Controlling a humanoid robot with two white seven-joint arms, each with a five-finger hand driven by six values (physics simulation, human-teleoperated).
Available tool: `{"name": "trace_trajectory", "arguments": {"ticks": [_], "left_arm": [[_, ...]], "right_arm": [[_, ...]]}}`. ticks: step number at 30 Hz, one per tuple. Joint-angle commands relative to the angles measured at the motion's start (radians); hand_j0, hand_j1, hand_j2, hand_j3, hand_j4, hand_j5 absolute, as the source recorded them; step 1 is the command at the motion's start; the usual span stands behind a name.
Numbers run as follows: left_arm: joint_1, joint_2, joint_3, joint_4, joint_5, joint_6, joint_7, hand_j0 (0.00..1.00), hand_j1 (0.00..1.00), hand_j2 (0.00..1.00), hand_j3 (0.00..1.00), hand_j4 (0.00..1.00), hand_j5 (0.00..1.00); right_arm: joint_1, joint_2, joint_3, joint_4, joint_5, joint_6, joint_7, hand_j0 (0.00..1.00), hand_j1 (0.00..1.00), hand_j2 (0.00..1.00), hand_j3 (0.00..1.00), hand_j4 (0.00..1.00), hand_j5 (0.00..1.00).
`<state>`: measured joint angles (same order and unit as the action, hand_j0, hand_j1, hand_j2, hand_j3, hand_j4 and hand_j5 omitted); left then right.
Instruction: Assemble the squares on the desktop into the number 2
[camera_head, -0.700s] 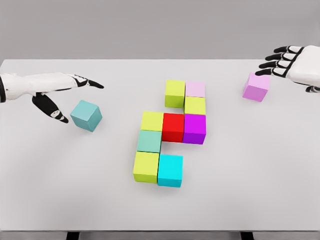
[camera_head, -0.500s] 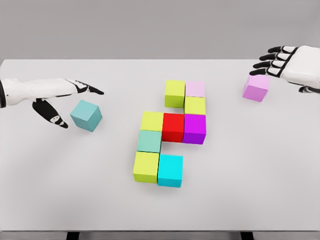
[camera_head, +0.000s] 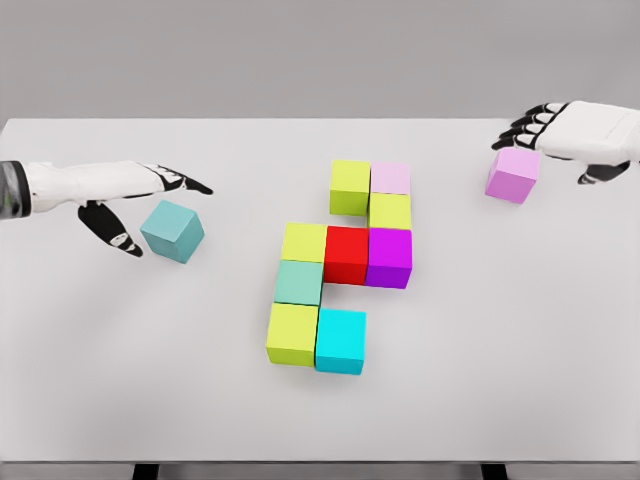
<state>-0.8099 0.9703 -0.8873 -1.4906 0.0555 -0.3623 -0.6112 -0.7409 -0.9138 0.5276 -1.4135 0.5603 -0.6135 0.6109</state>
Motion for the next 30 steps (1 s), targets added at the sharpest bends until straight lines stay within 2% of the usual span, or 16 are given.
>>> {"name": "trace_trajectory", "arguments": {"ticks": [1, 3, 6, 8, 10, 14, 19, 26, 30], "left_arm": [[0.0, -0.004, -0.001, 0.042, 0.001, 0.0, 0.0, 1.0, 1.0, 1.0, 1.0, 1.0, 1.0], [-0.002, -0.007, -0.001, 0.078, 0.001, 0.0, 0.0, 1.0, 1.0, 1.0, 1.0, 1.0, 1.0], [0.0, -0.028, -0.004, 0.11, 0.0, -0.006, 0.0, 1.0, 1.0, 1.0, 1.0, 1.0, 1.0], [0.0, -0.044, -0.004, 0.115, 0.0, -0.006, 0.0, 1.0, 1.0, 1.0, 1.0, 1.0, 1.0], [0.0, -0.062, -0.002, 0.116, -0.002, -0.01, 0.0, 1.0, 1.0, 1.0, 1.0, 1.0, 1.0], [0.006, -0.104, -0.009, 0.165, -0.003, -0.012, 0.0, 1.0, 1.0, 1.0, 1.0, 1.0, 1.0], [0.015, -0.104, -0.009, 0.178, -0.003, -0.014, 0.0, 1.0, 1.0, 1.0, 1.0, 1.0, 1.0], [0.015, -0.102, -0.009, 0.181, -0.003, -0.012, 0.0, 1.0, 1.0, 1.0, 1.0, 1.0, 1.0], [0.025, -0.108, -0.01, 0.216, -0.005, -0.014, 0.0, 1.0, 1.0, 1.0, 1.0, 1.0, 1.0]], "right_arm": [[0.0, 0.026, 0.014, 0.05, 0.026, 0.003, 0.0, 1.0, 1.0, 1.0, 1.0, 1.0, 1.0], [-0.02, 0.052, 0.031, 0.087, 0.026, 0.003, 0.0, 1.0, 1.0, 1.0, 1.0, 1.0, 1.0], [-0.035, 0.076, 0.031, 0.103, 0.026, 0.003, 0.0, 1.0, 1.0, 1.0, 1.0, 1.0, 1.0], [-0.043, 0.096, 0.034, 0.143, 0.03, 0.003, 0.0, 1.0, 1.0, 1.0, 1.0, 1.0, 1.0], [-0.049, 0.105, 0.045, 0.153, 0.053, 0.003, 0.0, 1.0, 1.0, 1.0, 1.0, 1.0, 1.0], [-0.06, 0.125, 0.054, 0.191, 0.076, 0.003, 0.0, 1.0, 1.0, 1.0, 1.0, 1.0, 1.0], [-0.094, 0.173, 0.054, 0.255, 0.118, 0.003, 0.0, 1.0, 1.0, 1.0, 1.0, 1.0, 1.0], [-0.106, 0.194, 0.054, 0.283, 0.231, 0.003, 0.0, 1.0, 1.0, 1.0, 1.0, 1.0, 1.0], [-0.114, 0.21, 0.052, 0.288, 0.262, 0.003, 0.0, 1.0, 1.0, 1.0, 1.0, 1.0, 1.0]]}}
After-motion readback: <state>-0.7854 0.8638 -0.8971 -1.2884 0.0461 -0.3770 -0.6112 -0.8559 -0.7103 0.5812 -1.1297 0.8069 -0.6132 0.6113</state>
